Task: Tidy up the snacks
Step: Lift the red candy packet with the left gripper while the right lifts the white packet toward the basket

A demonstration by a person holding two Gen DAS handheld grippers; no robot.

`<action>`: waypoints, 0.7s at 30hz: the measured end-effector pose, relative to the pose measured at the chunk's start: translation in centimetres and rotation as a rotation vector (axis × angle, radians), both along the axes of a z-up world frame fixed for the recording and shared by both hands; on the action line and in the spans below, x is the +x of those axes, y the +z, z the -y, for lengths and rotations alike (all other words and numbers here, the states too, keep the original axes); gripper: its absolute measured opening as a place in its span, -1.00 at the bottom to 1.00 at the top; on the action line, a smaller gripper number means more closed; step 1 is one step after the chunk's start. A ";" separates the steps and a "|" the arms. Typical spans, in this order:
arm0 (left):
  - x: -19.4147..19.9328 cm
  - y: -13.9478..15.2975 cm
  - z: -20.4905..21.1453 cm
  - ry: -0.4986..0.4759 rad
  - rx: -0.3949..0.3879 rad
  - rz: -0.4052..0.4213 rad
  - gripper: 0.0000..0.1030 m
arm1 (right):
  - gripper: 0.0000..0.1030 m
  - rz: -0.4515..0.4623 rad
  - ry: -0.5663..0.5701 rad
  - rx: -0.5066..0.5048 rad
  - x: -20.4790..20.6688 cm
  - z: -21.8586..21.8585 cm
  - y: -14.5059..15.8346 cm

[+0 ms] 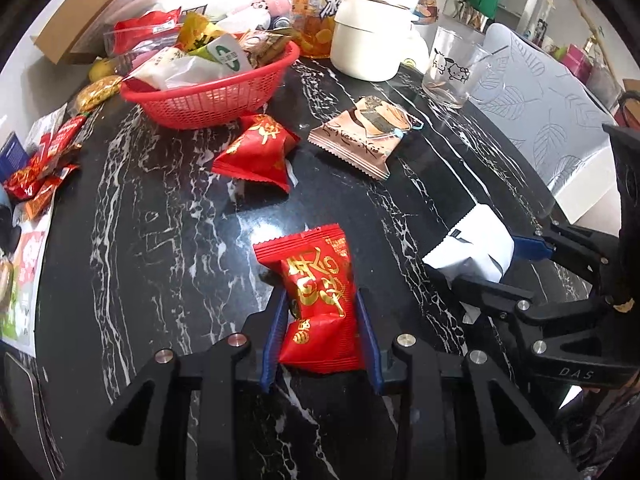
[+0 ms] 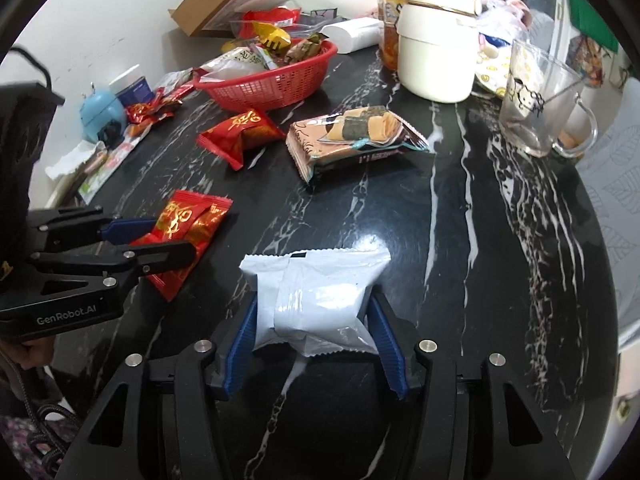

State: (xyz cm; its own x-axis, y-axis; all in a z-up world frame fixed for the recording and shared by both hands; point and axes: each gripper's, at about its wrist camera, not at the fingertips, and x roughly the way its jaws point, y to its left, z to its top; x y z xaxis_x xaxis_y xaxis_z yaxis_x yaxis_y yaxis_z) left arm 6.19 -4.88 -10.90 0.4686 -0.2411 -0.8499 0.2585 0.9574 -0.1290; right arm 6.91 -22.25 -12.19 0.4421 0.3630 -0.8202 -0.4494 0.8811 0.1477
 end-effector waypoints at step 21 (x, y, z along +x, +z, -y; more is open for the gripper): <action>0.1 1.1 -0.1 0.006 -0.031 0.045 -0.38 | -0.02 0.006 -0.004 0.084 0.1 -1.0 1.0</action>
State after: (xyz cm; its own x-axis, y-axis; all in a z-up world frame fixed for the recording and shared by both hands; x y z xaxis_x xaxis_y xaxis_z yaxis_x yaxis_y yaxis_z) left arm 6.24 -4.77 -9.83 0.5079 -0.2640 -0.8200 0.2590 0.9546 -0.1469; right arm 7.00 -21.22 -11.20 0.4484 0.4287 -0.7843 -0.4469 0.8675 0.2186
